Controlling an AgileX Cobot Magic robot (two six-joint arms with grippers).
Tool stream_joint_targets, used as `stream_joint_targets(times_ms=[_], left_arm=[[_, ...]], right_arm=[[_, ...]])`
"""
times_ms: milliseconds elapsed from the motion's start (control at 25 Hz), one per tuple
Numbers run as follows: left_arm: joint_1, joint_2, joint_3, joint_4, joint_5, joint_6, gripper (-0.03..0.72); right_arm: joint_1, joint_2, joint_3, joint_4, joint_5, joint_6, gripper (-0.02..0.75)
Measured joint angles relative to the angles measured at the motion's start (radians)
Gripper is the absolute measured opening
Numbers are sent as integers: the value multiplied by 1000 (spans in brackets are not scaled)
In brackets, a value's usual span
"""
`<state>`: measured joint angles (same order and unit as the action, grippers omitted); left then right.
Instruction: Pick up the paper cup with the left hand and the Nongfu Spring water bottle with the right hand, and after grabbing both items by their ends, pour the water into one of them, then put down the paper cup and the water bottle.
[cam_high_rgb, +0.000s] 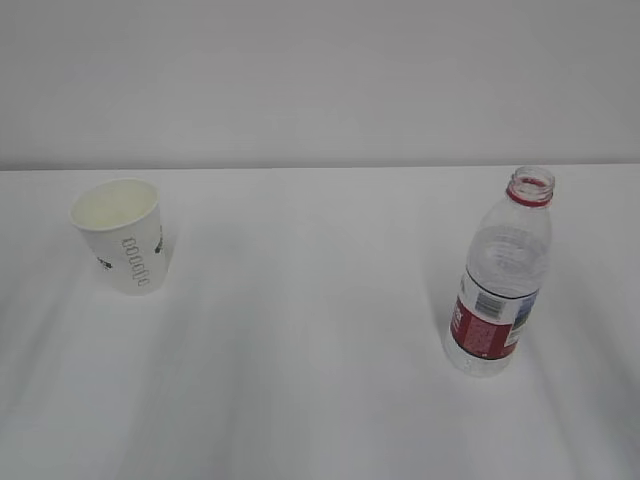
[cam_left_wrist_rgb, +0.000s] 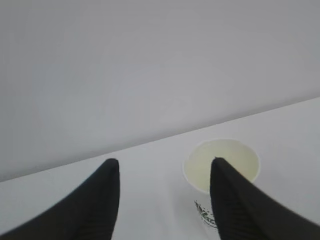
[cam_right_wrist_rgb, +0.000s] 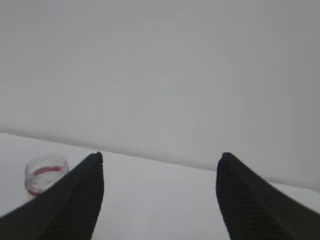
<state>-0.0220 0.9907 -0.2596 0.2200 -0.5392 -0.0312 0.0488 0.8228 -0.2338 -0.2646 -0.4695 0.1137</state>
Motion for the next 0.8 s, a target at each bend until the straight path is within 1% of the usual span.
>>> stream_joint_targets(times_ms=[160, 320, 400, 560, 800], left_arm=[[0, 98, 0, 0, -109, 0, 424], [0, 155, 0, 10, -151, 0, 424], [0, 180, 0, 34, -170, -2, 424], [0, 226, 0, 109, -233, -52, 424], [0, 306, 0, 162, -261, -79, 424]], right_arm=[[0, 49, 24, -43, -56, 21, 535], [0, 67, 32, -56, -123, 37, 535], [0, 79, 45, -75, -156, 49, 535], [0, 114, 83, -92, -193, 64, 535], [0, 211, 131, -95, -304, 78, 535]])
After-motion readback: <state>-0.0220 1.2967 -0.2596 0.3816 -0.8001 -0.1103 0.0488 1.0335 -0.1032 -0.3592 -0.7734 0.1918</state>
